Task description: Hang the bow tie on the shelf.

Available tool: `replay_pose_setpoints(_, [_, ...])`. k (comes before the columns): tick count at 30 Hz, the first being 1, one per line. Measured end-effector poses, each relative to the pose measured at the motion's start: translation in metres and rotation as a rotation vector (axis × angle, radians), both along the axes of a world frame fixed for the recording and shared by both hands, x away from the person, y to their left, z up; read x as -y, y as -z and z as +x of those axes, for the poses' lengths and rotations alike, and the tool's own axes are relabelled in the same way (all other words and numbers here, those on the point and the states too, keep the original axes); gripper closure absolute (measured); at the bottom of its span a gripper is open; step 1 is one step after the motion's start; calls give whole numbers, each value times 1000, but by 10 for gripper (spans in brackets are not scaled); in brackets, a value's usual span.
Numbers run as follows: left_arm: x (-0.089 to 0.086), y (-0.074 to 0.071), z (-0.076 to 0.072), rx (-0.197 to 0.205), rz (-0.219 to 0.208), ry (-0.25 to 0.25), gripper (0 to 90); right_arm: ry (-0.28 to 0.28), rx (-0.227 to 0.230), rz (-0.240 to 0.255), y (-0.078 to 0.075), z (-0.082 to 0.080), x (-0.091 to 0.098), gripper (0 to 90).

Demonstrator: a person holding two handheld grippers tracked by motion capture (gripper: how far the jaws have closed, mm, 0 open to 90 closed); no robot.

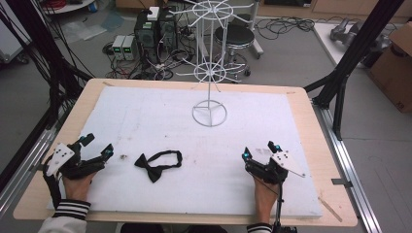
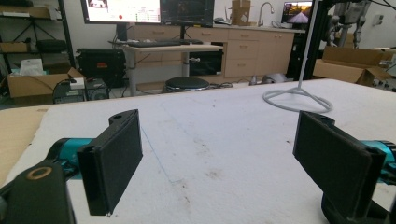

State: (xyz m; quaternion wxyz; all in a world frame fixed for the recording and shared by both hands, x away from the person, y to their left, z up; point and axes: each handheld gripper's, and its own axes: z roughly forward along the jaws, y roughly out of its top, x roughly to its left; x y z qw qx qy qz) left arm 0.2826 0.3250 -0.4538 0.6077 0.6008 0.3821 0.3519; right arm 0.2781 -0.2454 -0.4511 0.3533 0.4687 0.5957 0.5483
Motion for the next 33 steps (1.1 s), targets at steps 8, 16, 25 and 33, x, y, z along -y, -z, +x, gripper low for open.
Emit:
replay_pose_setpoints(8, [-1,0,0,-6,-11,-2,156,-2,-1,4,0,0,0,81])
replay_pose_setpoints(16, [0,0,0,2,-3,2,127,-1,5,9,0,0,1,82])
replay_pose_setpoints(25, [-2,0,1,-7,-21,-9,126,-4,4,11,0,0,1,82])
replay_pose_setpoints(33, [-7,-6,2,-60,-25,70,126,-4,6,7,0,-1,1,82])
